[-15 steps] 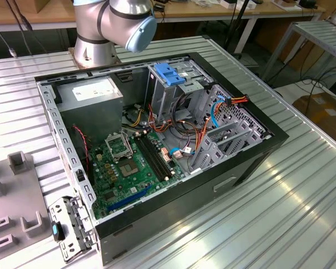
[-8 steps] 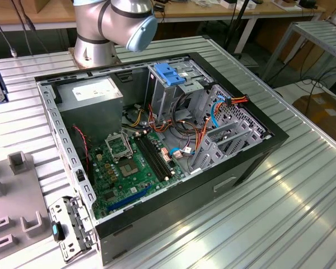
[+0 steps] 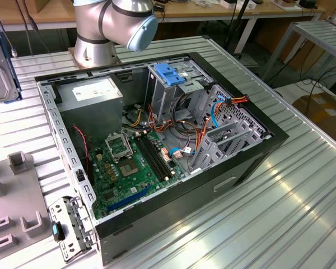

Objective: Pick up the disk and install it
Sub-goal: 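Pick up the disk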

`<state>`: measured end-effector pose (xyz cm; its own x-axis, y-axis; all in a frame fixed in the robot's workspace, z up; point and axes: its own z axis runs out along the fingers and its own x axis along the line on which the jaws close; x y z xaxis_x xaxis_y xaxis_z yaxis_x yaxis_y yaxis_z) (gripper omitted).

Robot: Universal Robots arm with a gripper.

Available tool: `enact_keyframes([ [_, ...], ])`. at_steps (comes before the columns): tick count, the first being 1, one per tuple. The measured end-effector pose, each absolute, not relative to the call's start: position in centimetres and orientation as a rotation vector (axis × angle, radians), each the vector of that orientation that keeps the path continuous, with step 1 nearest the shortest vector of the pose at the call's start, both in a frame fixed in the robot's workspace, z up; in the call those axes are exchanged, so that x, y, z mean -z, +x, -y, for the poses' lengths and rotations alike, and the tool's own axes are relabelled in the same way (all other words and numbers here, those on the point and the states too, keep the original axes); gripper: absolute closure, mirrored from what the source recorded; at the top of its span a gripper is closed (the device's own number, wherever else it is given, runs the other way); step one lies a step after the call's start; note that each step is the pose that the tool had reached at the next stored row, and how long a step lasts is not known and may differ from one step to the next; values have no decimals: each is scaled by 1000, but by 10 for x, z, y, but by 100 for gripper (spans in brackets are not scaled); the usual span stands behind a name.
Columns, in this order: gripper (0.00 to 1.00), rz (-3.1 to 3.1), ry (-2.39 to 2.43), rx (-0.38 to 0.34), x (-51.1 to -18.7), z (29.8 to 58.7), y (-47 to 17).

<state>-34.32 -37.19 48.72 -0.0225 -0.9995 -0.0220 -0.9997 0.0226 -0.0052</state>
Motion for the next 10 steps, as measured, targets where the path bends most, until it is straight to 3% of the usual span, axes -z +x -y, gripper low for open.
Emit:
enact_keyframes([
  [10,63,-2233,-2184,-16,-486,372,-306],
])
